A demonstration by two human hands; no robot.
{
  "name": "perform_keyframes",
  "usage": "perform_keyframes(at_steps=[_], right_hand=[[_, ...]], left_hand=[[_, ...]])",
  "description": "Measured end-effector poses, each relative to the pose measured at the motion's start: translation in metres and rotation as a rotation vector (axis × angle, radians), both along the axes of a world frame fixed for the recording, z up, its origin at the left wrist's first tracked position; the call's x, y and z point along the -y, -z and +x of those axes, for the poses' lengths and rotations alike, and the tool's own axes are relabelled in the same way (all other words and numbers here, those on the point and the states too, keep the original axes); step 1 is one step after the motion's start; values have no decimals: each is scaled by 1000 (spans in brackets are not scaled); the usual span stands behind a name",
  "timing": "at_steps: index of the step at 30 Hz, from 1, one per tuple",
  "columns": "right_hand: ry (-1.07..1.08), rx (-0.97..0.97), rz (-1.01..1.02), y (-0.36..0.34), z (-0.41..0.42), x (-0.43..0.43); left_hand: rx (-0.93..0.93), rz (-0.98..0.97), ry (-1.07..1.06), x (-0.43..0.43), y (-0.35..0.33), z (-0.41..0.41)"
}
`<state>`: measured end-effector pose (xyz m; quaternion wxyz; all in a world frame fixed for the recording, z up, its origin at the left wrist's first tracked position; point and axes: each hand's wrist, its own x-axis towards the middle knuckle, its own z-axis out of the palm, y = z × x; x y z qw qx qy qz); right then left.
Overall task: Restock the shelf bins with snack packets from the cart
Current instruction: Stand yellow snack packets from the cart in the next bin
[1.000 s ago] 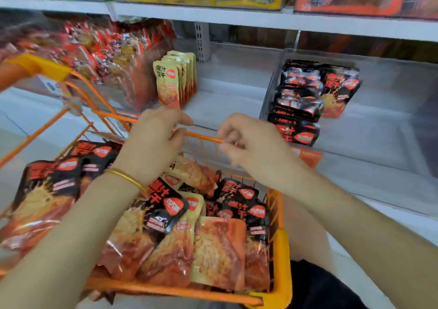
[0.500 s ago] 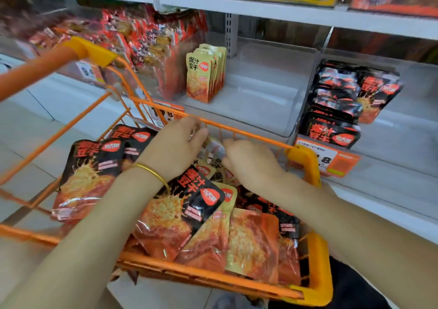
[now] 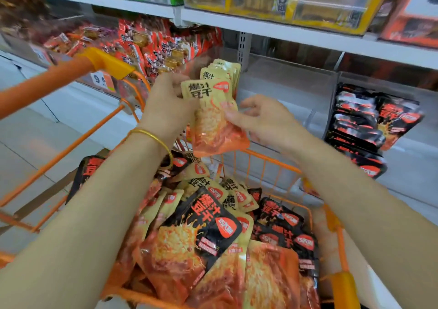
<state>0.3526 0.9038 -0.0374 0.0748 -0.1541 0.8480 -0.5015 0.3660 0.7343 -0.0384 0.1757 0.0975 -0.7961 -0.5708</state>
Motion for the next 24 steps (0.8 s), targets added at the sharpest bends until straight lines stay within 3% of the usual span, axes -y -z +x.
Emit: perform_keyframes(at_steps=[2,4,7,12,16,21,24], right_hand=[[-92,170,-59,0,-27,6],[-40,168,-120,5,-55,16],[159,91,-143,22,-98,36],[259,-49,170,72,-153,73],[315,-123,372,84,-170,87],[362,-94,353,89,-180,96],[401,-78,227,95,-178,98]], left_hand=[[-39,-33,-1,4,0,-12],[-35,-139,10,8,4,-22],[-64,-588,63,12,26,-23],[49,-975,130,13,58,-21],[45,-1046,157,6,61,-13],[54,-1049,142,3,61,-8],[86,-1011,163,4,60,-8]])
